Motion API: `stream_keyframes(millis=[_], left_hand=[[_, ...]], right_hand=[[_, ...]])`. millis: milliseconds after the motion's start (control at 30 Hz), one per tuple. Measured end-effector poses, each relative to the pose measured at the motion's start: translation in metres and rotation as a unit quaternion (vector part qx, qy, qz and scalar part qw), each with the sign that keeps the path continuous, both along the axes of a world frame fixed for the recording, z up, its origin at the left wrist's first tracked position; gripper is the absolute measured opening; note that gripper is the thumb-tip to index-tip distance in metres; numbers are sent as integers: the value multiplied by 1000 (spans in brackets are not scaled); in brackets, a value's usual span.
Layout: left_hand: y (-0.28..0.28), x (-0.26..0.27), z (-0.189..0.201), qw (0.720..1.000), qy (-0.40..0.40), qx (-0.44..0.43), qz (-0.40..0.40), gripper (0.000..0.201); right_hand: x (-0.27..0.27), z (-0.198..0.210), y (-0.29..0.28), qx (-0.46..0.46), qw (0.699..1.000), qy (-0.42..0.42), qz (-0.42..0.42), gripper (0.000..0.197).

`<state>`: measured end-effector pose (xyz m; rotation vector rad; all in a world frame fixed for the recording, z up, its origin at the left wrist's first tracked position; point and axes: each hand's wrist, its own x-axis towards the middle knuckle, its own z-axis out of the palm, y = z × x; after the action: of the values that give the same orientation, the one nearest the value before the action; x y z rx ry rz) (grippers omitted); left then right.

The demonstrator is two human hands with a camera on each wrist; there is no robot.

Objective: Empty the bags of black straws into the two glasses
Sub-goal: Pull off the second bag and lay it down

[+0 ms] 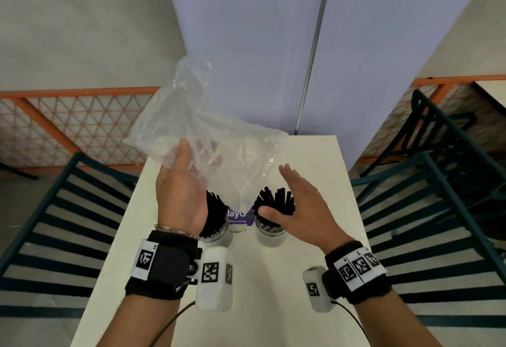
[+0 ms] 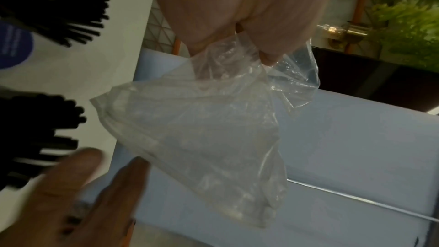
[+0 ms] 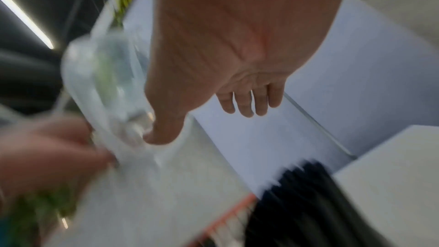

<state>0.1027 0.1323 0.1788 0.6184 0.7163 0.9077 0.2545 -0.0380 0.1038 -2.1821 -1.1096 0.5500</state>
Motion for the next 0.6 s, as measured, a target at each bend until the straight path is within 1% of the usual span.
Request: stream_keyframes(millis=[33, 67, 100, 133, 167, 200, 233, 267, 300, 367, 400, 433, 500, 533, 600], left_hand=[[-5, -3, 0, 1000, -1, -9, -12, 58], [-11, -5, -1, 1000, -2, -15, -18, 59], [-18, -7, 0, 1000, 1, -15, -21, 59], [-26, -9, 1, 1000, 3, -10, -23, 57], [-34, -12, 2, 1000, 8, 0, -29, 54], [-43, -15, 3, 999, 17, 10, -37, 50], [-54, -19, 5, 998, 29, 19, -49, 46], [-63, -24, 5, 997, 40, 19, -59, 42], [-72, -30, 2, 996, 56, 18, -71, 42], [-85, -46, -6, 992, 87, 25, -87, 42], [-88, -55, -10, 991, 97, 26, -92, 40], [-89, -67, -15, 990, 105, 28, -92, 39], [-84, -96, -20, 990, 117, 28, -77, 35], [-78, -111, -20, 989, 133, 29, -52, 37], [-62, -146, -14, 979, 188, 75, 15, 58]], right_hand=[[-3, 17, -5, 37, 998, 53, 0, 117], [-7, 32, -11, 79, 989, 125, 9, 123], [-10, 47, -17, 116, 972, 201, 24, 130], [-13, 59, -23, 141, 955, 258, 38, 137], [-16, 71, -27, 159, 941, 296, 39, 138], [-19, 80, -29, 175, 931, 320, 24, 135], [-22, 89, -29, 194, 926, 324, -3, 127], [-24, 95, -30, 215, 927, 305, -37, 112], [-26, 98, -30, 234, 931, 270, -70, 89], [-25, 96, -33, 262, 935, 213, -111, 37], [-25, 93, -36, 266, 935, 204, -115, 19], [-26, 89, -39, 267, 935, 205, -113, 9], [-31, 87, -46, 265, 936, 205, -109, 5], [-34, 89, -48, 266, 937, 203, -103, 5], [-42, 97, -52, 270, 938, 203, -78, 5]])
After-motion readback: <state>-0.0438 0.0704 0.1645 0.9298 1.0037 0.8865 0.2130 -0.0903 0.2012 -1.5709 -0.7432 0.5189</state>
